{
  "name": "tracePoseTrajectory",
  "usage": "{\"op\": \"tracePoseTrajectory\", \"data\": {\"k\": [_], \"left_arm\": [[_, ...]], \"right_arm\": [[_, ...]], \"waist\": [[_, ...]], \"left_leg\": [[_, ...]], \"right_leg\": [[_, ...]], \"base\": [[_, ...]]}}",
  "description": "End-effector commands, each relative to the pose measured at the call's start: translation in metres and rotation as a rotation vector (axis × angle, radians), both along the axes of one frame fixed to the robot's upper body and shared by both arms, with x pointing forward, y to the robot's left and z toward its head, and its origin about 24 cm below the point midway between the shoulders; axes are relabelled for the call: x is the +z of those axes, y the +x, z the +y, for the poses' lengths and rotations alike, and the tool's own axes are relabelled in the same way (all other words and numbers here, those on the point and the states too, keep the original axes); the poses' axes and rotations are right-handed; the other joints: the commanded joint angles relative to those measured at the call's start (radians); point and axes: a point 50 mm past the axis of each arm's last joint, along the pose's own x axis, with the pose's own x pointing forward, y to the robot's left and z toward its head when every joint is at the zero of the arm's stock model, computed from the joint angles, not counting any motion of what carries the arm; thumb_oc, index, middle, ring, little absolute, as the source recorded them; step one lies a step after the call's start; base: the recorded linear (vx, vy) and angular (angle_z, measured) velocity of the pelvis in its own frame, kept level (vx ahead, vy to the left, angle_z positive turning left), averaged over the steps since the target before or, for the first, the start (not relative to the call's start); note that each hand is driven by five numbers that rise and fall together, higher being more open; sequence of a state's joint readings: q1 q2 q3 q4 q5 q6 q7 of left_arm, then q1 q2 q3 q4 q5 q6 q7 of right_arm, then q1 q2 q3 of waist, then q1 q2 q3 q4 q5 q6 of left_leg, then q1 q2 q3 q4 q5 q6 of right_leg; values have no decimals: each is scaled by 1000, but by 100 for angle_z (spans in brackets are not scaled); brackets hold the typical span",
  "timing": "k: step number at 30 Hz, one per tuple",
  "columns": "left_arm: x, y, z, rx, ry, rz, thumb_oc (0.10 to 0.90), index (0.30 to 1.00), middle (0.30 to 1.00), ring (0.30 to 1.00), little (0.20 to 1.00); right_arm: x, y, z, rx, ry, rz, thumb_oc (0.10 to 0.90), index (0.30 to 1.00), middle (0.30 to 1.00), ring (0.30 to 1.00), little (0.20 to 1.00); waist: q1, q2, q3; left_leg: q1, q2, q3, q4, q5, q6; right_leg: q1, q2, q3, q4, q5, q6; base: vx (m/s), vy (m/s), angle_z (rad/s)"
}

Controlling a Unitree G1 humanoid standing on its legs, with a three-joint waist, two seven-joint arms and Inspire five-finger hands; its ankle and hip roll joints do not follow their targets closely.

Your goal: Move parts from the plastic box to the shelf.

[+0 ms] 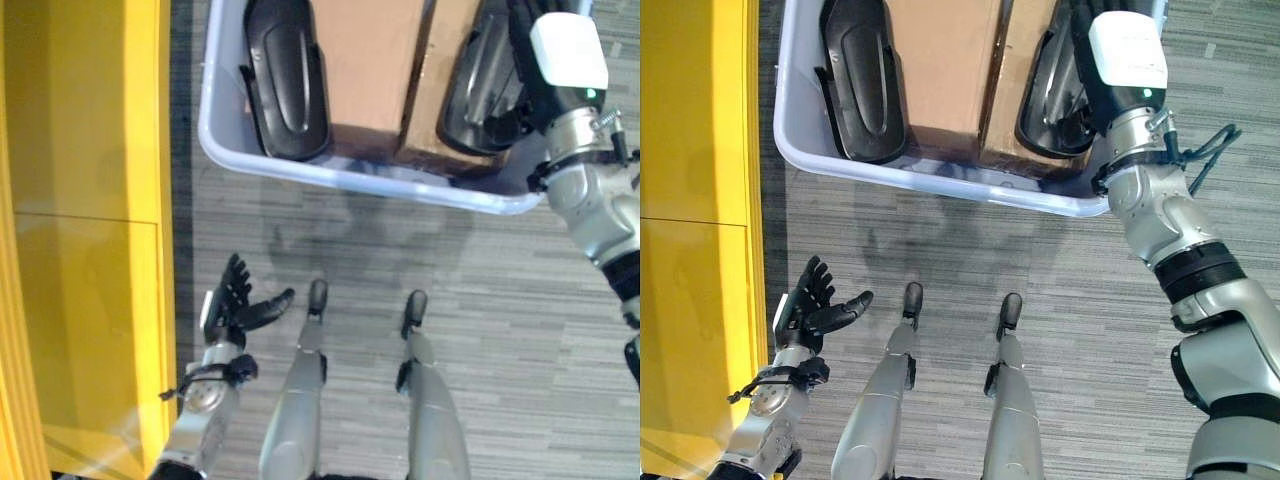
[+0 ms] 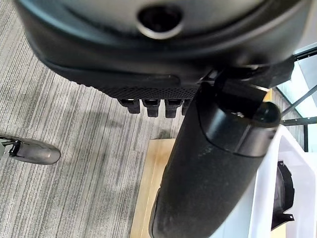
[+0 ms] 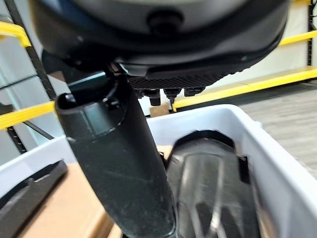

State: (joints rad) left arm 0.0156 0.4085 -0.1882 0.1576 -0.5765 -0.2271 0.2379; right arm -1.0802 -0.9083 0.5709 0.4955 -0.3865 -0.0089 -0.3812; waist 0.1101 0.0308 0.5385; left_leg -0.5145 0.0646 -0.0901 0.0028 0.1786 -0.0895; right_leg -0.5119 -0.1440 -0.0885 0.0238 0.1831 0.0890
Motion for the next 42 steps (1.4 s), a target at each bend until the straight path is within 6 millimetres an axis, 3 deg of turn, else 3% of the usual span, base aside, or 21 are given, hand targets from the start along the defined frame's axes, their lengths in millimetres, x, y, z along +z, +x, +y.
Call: {"op": "tracePoseTrajectory", "data": {"k": [1,11,19,30,36,42], "left_arm": [[17,-5,7,40,30,-107,900,1000,1000,1000,1000],[16,-7,7,55,22,-101,900,1000,1000,1000,1000],[13,-7,3,55,3,-91,900,1000,1000,1000,1000],[12,-7,1,46,1,-87,900,1000,1000,1000,1000],[12,-7,0,39,3,-90,900,1000,1000,1000,1000],[12,-5,-3,32,4,-89,900,1000,1000,1000,1000]], "right_arm": [[56,-28,1,37,-27,-280,900,1000,1000,1000,1000],[26,-31,12,143,97,-247,900,1000,1000,1000,1000],[0,-21,14,196,323,-195,900,1000,1000,1000,1000],[-3,-8,14,181,413,-167,900,1000,1000,1000,1000],[4,1,1,100,448,-177,900,1000,1000,1000,1000],[-10,14,-7,20,432,-84,900,1000,1000,1000,1000]], "waist": [[-21,2,-19],[-26,0,-19],[-25,4,-19],[-17,12,-19],[-8,24,-18],[0,34,-18]], "left_leg": [[74,-10,-37,34,-103,19],[73,-11,-32,34,-103,21],[72,-10,-31,33,-102,22],[66,-12,-32,35,-103,24],[41,-17,-33,44,-103,24],[13,-19,-38,54,-102,25]], "right_leg": [[-43,-35,-11,190,-152,28],[-40,-35,-12,187,-150,28],[-43,-34,-10,188,-151,26],[-49,-34,-8,190,-152,24],[-71,-36,-8,196,-153,24],[-97,-39,-11,204,-154,23]], "base": [[0,0,0],[0,0,0],[0,0,0],[0,0,0],[0,0,0],[7,-3,1]]}}
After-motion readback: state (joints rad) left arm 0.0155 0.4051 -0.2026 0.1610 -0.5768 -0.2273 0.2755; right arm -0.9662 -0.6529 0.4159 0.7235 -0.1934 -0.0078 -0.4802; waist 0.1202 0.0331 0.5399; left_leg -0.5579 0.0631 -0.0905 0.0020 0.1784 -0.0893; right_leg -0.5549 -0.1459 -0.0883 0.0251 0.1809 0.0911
